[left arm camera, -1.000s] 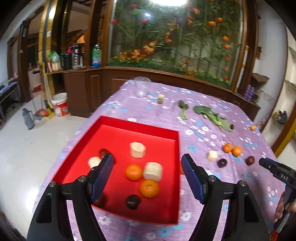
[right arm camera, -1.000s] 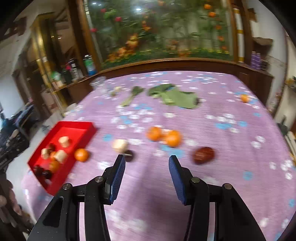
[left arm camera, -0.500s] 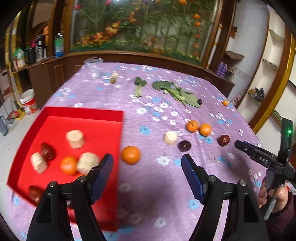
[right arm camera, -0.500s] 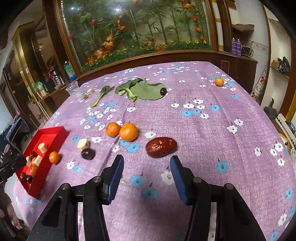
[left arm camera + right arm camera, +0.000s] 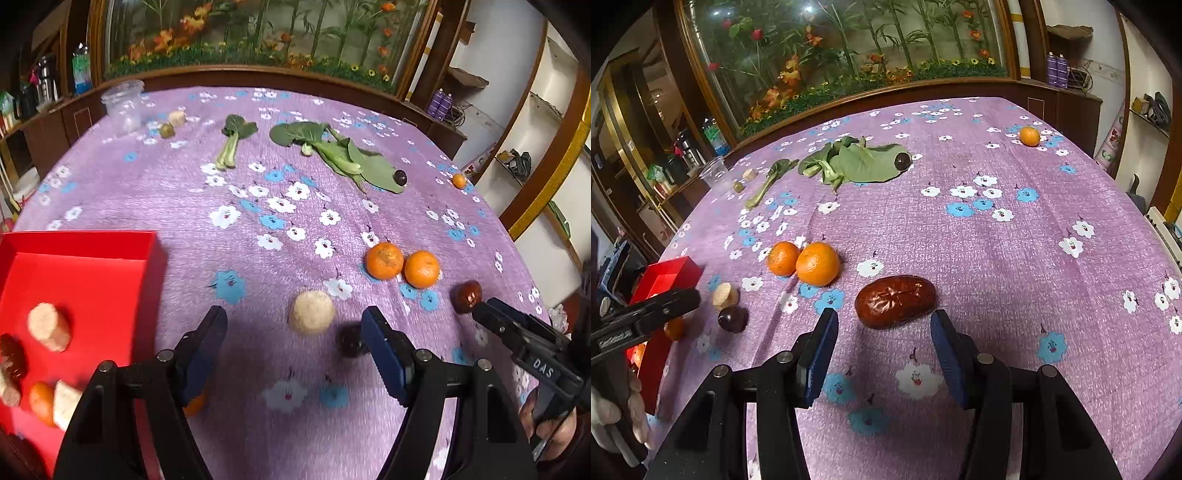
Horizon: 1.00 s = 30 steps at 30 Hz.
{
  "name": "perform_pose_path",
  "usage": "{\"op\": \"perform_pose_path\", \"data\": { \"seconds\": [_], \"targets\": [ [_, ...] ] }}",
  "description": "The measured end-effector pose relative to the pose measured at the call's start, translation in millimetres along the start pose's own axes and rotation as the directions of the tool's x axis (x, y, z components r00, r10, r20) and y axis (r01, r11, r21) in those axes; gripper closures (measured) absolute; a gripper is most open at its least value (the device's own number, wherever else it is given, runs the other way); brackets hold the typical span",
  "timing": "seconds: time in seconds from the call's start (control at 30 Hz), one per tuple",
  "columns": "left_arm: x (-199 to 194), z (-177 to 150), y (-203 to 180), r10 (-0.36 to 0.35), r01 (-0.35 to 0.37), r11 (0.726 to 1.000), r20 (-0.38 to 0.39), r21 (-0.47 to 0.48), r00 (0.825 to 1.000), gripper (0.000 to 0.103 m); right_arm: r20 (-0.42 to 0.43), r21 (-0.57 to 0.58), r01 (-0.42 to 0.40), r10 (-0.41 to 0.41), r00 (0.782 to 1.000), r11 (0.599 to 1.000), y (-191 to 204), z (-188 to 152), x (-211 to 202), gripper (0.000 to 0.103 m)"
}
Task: Organize fruits
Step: 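Withdraw both tools from the tray toward the remaining fruits, then grasp a large red date with the right tool while the left tool grasps a root chunk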
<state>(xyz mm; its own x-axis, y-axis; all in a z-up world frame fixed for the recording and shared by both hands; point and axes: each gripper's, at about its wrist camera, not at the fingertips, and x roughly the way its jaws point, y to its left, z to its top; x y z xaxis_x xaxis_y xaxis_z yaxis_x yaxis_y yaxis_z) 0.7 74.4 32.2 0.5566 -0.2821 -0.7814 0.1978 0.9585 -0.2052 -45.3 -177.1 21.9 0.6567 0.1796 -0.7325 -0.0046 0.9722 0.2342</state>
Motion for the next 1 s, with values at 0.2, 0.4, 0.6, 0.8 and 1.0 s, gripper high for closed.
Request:
{"op": "perform_pose_path", "data": {
  "seconds": [0.2,0.4,0.6,0.8,1.0],
  "targets": [
    [25.6,3.5,-7.9,0.008,-0.006,0.999,-0.054,0.037,0.999,0.063,-0.02,0.005,0.016,-0.016,1.0,1.0,-0.3,3.9,11.8,0.047],
    [30.2,-0.1,-18.4,0.032,-0.027,0.996,-0.048,0.09,0.998,0.069,-0.029,-0.013,0.028,-0.029,0.999,1.0,3.8,5.3,20.2,0.047],
    [32.5,0.0,-21.2,0.053,-0.05,0.994,-0.026,0.099,0.998,0.069,-0.022,-0.026,0.045,-0.046,0.999,0.999,6.8,8.7,24.8,0.047],
    [28.1,-2.9,-20.1,0.048,-0.046,0.995,-0.018,0.092,0.999,0.074,-0.015,-0.015,0.053,-0.053,0.998,0.998,4.5,7.9,23.4,0.063],
    [13.4,-9.4,-16.6,0.028,-0.028,0.997,-0.001,0.066,1.0,0.074,0.008,-0.007,0.041,-0.041,0.999,0.999,6.1,8.6,14.2,0.066]
  ]
}}
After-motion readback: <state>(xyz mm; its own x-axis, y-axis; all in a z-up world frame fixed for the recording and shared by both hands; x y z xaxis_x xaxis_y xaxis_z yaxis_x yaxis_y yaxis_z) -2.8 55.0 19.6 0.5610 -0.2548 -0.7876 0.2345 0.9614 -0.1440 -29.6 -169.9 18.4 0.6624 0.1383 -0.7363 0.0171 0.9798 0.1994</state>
